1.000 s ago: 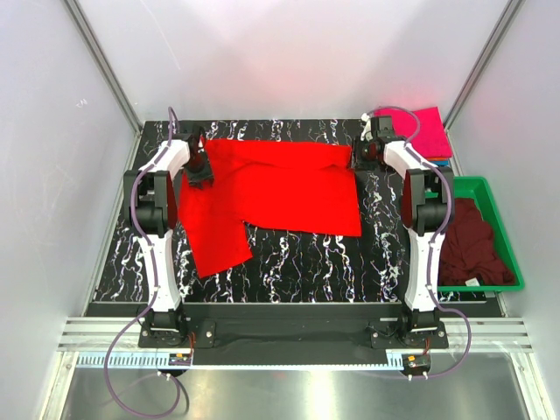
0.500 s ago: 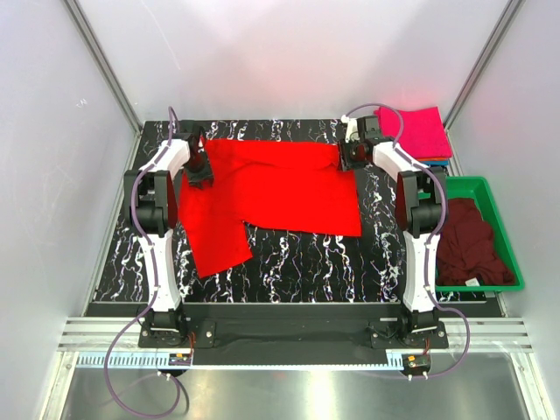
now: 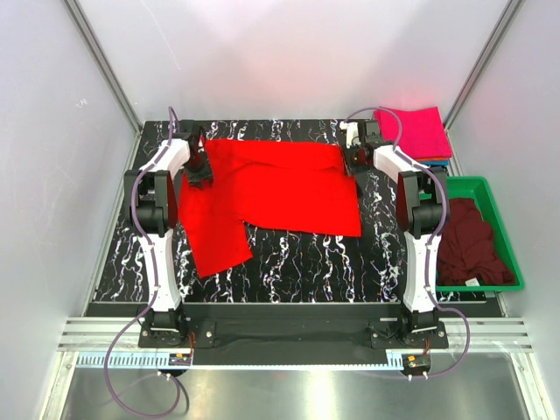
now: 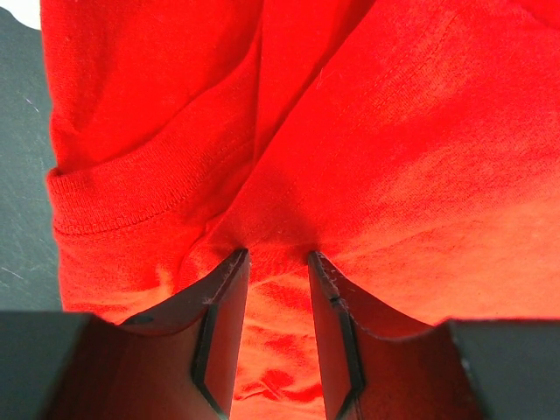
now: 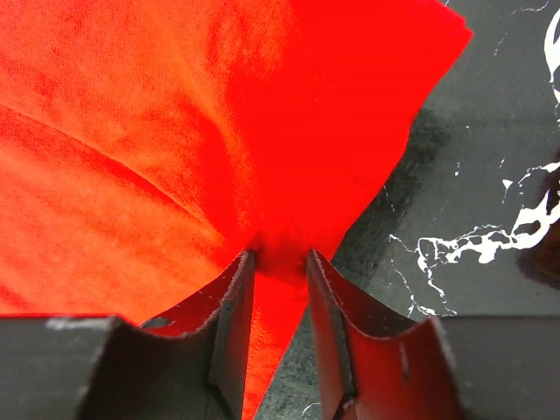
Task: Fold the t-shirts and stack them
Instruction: Fold the tshirt
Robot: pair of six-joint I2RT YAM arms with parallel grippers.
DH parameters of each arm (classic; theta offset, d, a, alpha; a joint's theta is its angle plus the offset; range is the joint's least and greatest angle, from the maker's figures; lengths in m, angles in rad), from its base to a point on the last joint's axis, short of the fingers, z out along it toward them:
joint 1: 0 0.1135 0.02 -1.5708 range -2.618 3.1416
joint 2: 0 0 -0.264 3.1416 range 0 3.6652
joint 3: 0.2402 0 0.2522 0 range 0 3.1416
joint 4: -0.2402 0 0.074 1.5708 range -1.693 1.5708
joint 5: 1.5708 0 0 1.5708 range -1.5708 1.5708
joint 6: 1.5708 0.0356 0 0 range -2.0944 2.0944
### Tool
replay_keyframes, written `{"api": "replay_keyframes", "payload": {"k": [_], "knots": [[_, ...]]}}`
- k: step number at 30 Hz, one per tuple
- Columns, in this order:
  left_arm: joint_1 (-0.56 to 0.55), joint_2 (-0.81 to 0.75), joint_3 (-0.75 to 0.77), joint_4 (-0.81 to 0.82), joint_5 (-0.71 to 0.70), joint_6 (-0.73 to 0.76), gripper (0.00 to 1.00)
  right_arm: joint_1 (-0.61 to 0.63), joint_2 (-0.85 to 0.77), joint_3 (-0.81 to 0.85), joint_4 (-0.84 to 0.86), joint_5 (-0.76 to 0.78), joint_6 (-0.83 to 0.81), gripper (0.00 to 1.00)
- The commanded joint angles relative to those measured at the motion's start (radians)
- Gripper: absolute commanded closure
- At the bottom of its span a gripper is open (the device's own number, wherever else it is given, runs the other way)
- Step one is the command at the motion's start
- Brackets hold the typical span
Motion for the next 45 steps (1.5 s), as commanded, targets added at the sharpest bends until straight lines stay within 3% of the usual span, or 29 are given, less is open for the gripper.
{"api": "replay_keyframes", "payload": {"k": [1,2,4,7,15,17,20,22,24,28,34,36,42,45], "knots": [[0.008,0.045,0.018,0.013,-0.023,0.002,0.61,0.007,-0.061,-0.008,0.015,0.040,-0.043,0.63],[0.008,0.046,0.018,0.015,-0.022,0.002,0.61,0.007,-0.061,-0.008,0.023,0.051,-0.049,0.66],[0.007,0.048,0.021,0.013,-0.023,0.004,0.63,0.007,-0.063,-0.002,0.026,0.079,-0.057,0.85],[0.011,0.054,0.033,0.003,-0.028,0.004,0.63,0.006,-0.075,-0.002,0.041,0.148,-0.109,1.00],[0.013,0.066,0.049,-0.016,-0.032,0.008,0.63,-0.005,-0.079,0.014,0.050,0.172,-0.148,1.00],[0.014,0.065,0.047,-0.016,-0.040,0.011,0.59,-0.005,-0.086,0.009,0.055,0.178,-0.161,1.00],[0.016,0.065,0.047,-0.019,-0.039,0.014,0.59,-0.005,-0.095,-0.005,0.072,0.197,-0.164,0.92],[0.016,0.062,0.043,-0.022,-0.039,0.013,0.59,-0.004,-0.104,-0.008,0.064,0.176,-0.142,0.71],[0.016,0.059,0.043,-0.031,-0.060,0.010,0.60,-0.005,-0.116,-0.011,0.053,0.166,-0.111,0.61],[0.016,0.011,0.003,-0.040,-0.140,0.001,0.62,-0.025,-0.150,0.015,0.032,0.072,0.034,0.60],[0.016,-0.007,0.030,-0.043,-0.131,-0.005,0.60,-0.051,-0.037,0.188,-0.008,-0.047,0.284,0.76],[0.016,0.005,0.056,-0.054,-0.126,-0.002,0.60,-0.051,-0.001,0.271,-0.029,-0.081,0.322,0.77],[0.016,-0.001,0.062,-0.046,-0.132,0.019,0.58,-0.051,0.138,0.434,-0.084,-0.125,0.412,0.72],[0.016,0.008,0.073,-0.048,-0.134,0.025,0.58,-0.053,0.172,0.455,-0.125,-0.092,0.443,0.59]]}}
